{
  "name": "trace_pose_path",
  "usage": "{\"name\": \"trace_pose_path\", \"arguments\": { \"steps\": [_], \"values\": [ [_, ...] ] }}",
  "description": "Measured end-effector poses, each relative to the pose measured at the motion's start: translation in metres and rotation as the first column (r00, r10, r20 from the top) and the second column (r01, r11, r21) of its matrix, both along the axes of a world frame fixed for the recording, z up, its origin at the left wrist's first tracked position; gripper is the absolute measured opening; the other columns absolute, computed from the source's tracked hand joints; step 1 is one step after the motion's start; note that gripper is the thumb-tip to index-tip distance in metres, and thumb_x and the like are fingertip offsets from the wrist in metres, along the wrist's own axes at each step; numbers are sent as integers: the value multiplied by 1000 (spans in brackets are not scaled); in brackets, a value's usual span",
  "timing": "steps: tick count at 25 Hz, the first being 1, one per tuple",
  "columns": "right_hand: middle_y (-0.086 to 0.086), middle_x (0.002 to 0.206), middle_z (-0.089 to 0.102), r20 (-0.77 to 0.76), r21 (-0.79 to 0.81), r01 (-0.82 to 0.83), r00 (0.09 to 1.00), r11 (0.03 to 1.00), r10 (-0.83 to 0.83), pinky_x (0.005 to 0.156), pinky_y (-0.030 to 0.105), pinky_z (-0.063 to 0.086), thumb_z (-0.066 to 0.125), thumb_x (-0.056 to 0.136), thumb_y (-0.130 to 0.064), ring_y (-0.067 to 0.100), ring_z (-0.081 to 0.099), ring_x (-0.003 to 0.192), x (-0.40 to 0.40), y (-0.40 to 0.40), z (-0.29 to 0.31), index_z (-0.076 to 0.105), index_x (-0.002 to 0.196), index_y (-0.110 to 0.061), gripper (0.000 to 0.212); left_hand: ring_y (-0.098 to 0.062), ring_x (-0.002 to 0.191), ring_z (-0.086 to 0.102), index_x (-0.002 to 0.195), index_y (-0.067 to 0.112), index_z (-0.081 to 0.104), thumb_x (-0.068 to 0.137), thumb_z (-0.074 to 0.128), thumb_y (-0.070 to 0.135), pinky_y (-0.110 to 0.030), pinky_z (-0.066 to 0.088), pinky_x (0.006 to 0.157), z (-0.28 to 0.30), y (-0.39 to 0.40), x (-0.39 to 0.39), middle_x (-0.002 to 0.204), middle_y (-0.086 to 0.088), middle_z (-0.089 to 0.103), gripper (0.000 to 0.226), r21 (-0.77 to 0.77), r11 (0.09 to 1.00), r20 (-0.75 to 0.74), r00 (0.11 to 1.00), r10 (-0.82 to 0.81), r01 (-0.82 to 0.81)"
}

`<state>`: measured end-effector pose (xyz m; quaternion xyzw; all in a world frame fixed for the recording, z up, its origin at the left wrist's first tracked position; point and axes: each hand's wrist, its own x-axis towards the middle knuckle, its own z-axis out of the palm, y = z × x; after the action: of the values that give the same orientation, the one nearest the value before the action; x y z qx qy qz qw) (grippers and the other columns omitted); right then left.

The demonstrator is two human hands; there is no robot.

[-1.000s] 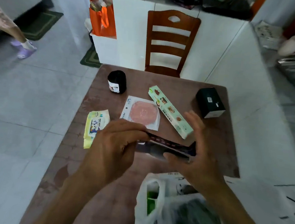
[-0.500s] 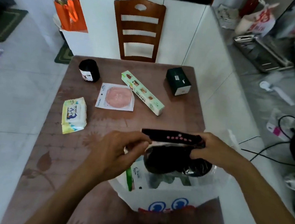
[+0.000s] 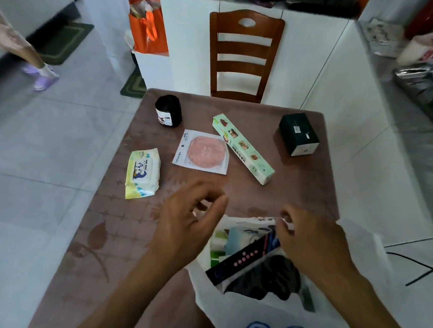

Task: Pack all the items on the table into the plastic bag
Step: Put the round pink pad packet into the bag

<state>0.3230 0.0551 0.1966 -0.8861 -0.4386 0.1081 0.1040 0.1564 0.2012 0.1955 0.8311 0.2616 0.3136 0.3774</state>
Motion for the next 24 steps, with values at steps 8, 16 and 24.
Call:
{"name": "trace_pose_path", "arguments": {
  "steps": [8, 16, 24],
  "values": [
    [-17, 88, 65, -706, 85, 305, 690, 949, -158, 82, 39, 55, 66, 81, -25, 16, 64, 94, 44, 148, -60, 69, 80, -24, 3, -38, 131, 45, 137, 17, 49, 87, 57, 44, -47, 40, 105, -198, 130, 15, 144, -14, 48, 58, -296, 922, -731, 681, -51, -249],
    [9, 90, 68, -662, -308, 422, 548, 853, -511, 69, 36, 57, 63, 73, -34, 24, 65, 73, 88, 246, -195, 58, 94, -10, 32, -51, 143, -15, 151, 38, -7, 60, 80, 59, -69, 19, 109, -241, 132, 11, 160, -10, -24, 128, -132, 989, -934, 342, -103, -65],
    [5, 77, 66, -834, -216, 563, 318, 798, -451, 59, 30, 53, 70, 79, -16, 14, 58, 62, 74, 278, -203, 63, 78, -13, 7, -49, 142, -19, 151, 37, -11, 65, 80, 52, -69, 13, 110, -239, 131, 14, 159, -11, -27, 126, -127, 989, -941, 326, -95, -79]
  ]
}}
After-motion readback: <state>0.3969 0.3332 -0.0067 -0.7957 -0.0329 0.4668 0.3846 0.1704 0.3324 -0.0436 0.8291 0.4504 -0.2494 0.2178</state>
